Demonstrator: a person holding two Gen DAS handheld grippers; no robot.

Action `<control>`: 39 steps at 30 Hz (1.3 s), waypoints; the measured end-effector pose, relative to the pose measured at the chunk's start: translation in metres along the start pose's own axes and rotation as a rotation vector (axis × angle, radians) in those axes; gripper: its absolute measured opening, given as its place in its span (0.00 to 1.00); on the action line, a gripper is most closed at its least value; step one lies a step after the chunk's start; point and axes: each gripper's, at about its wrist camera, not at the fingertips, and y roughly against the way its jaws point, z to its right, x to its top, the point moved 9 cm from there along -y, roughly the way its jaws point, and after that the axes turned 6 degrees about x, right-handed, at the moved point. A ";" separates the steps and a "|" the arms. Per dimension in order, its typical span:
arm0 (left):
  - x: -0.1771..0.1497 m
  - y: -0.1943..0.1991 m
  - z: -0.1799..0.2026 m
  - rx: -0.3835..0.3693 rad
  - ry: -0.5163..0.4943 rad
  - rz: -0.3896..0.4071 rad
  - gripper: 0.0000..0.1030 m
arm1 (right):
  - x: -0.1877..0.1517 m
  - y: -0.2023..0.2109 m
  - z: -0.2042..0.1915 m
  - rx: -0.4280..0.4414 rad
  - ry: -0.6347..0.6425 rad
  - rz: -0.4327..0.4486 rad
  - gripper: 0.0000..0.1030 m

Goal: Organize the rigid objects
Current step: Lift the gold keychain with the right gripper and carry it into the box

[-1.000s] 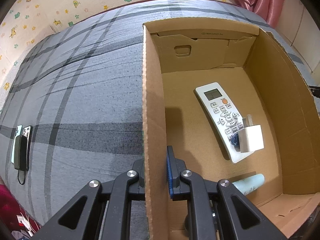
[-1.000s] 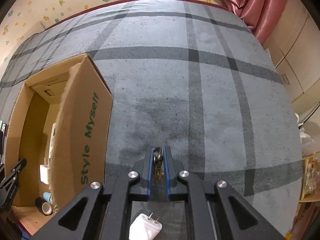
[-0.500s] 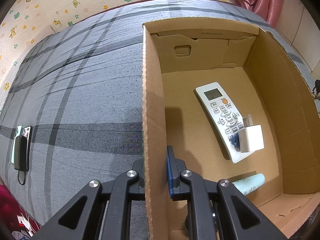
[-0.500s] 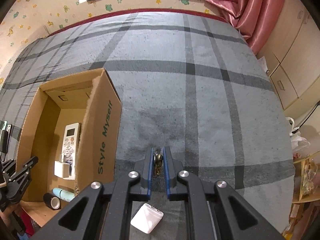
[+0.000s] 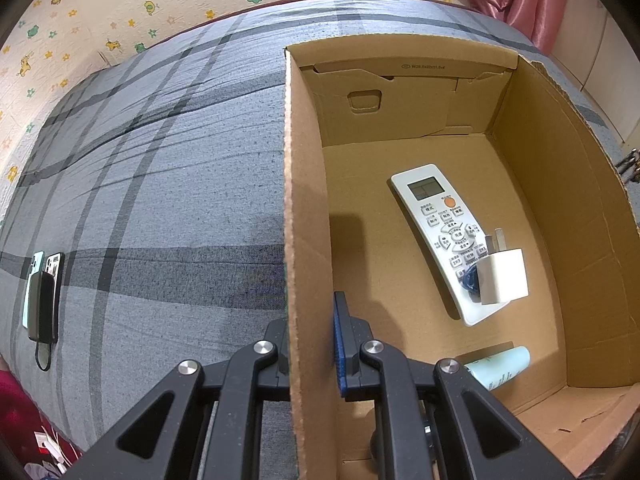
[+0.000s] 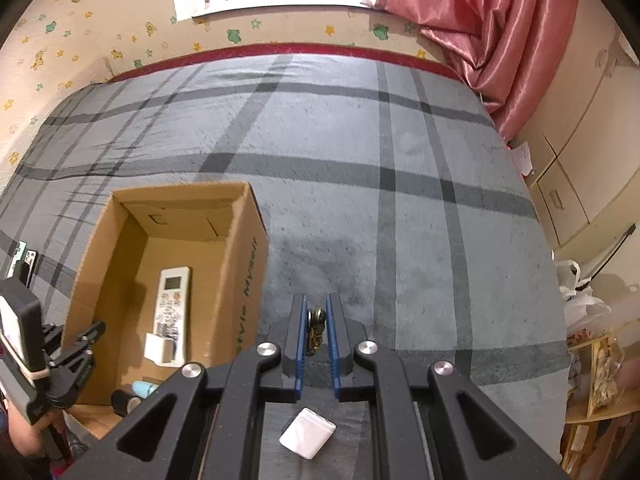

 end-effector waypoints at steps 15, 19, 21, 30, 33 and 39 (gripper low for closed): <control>0.000 -0.001 -0.001 -0.004 0.002 -0.001 0.13 | 0.031 0.038 -0.062 0.056 0.084 0.065 0.08; 0.000 -0.001 -0.001 -0.005 0.002 -0.001 0.13 | 0.030 0.036 -0.085 0.086 0.106 0.062 0.08; 0.000 -0.001 -0.001 -0.006 0.003 -0.001 0.13 | 0.028 0.032 -0.098 0.104 0.117 0.056 0.08; 0.000 -0.001 -0.001 -0.006 0.003 -0.001 0.13 | 0.015 0.004 -0.140 0.141 0.164 0.011 0.08; 0.000 -0.001 -0.002 -0.007 0.003 -0.002 0.13 | 0.007 -0.010 -0.148 0.141 0.173 -0.014 0.08; 0.000 -0.001 -0.002 -0.009 0.003 0.001 0.13 | -0.008 -0.041 -0.154 0.124 0.176 -0.063 0.08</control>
